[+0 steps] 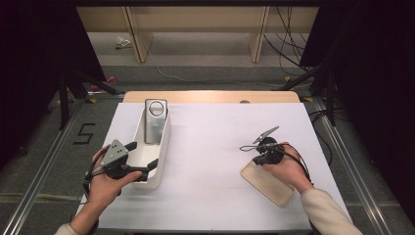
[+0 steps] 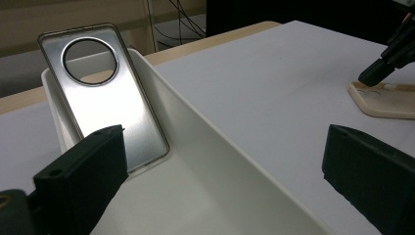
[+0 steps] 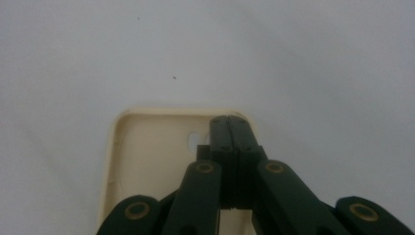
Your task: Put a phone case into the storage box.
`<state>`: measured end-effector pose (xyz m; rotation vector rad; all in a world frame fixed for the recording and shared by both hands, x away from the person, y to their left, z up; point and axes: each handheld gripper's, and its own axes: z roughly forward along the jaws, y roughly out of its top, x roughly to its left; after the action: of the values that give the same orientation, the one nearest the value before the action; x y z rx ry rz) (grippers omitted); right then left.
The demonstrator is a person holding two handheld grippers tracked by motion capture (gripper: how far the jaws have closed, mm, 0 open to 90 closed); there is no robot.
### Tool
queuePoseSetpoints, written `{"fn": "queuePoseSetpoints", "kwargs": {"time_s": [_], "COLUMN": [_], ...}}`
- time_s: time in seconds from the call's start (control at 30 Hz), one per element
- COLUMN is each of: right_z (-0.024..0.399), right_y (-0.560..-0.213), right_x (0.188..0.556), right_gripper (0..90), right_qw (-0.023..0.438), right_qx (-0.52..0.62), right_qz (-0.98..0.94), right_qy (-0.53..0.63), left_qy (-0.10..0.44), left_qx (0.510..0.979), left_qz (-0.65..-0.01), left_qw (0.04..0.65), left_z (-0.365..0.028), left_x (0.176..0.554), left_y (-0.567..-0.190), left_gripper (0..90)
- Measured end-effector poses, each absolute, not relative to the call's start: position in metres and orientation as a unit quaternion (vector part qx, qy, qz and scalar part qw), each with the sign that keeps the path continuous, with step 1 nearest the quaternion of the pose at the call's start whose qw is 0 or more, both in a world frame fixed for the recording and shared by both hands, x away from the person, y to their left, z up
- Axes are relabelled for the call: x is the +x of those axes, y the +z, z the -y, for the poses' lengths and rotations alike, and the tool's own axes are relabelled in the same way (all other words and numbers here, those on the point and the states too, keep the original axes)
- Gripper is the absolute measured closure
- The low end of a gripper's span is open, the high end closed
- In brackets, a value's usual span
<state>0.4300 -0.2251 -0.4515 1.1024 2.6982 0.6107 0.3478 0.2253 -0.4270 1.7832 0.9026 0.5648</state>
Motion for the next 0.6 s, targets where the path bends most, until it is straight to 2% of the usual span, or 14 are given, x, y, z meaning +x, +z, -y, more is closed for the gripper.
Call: {"fn": "queuePoseSetpoints", "kwargs": {"time_s": [0.6], "right_z": [0.237], "right_y": [-0.457], "right_x": [0.442], "right_gripper": [90.0], "right_qw": [0.098], "right_qx": [0.416], "right_qz": [-0.888], "right_qy": [0.171], "left_qy": [0.234], "left_qx": [0.739], "left_qz": [-0.373], "left_qw": [0.510], "left_z": [-0.224], "left_x": [0.347], "left_y": [-0.426], "left_gripper": [2.5]}}
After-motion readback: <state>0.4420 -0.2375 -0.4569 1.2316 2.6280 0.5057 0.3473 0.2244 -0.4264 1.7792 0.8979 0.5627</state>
